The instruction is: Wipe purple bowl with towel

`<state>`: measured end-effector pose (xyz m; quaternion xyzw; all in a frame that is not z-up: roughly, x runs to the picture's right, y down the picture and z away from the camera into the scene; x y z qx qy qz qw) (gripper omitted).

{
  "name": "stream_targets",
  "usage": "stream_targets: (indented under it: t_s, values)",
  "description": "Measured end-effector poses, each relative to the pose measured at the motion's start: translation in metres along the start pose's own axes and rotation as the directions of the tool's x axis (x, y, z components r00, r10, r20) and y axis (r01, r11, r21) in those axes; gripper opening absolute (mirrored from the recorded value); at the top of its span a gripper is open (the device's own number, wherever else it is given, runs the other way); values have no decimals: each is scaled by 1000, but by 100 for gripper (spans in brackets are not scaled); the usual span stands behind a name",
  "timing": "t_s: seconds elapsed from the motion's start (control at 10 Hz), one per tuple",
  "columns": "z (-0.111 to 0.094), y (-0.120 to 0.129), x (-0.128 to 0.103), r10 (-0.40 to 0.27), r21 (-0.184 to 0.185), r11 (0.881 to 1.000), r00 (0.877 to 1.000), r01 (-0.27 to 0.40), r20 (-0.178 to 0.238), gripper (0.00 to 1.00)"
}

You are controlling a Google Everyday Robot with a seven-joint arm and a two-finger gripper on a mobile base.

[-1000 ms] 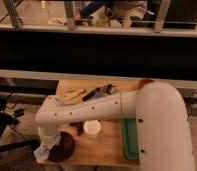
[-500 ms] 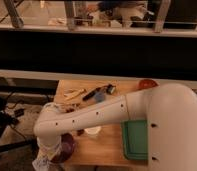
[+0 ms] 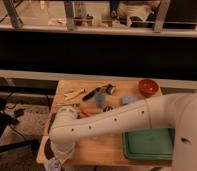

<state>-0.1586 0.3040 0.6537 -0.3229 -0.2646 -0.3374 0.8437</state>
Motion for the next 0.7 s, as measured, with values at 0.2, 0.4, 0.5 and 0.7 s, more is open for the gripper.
stream_targets:
  t_s: [0.2, 0.4, 0.5, 0.7]
  values:
    - [-2, 3, 17, 45, 5, 999, 999, -45, -12, 11]
    - [-5, -4, 39, 73, 11, 997, 997, -72, -31, 11]
    - [-7, -14, 45, 71, 17, 997, 997, -71, -37, 11]
    - [-11, -35, 52, 53, 24, 998, 997, -52, -55, 11]
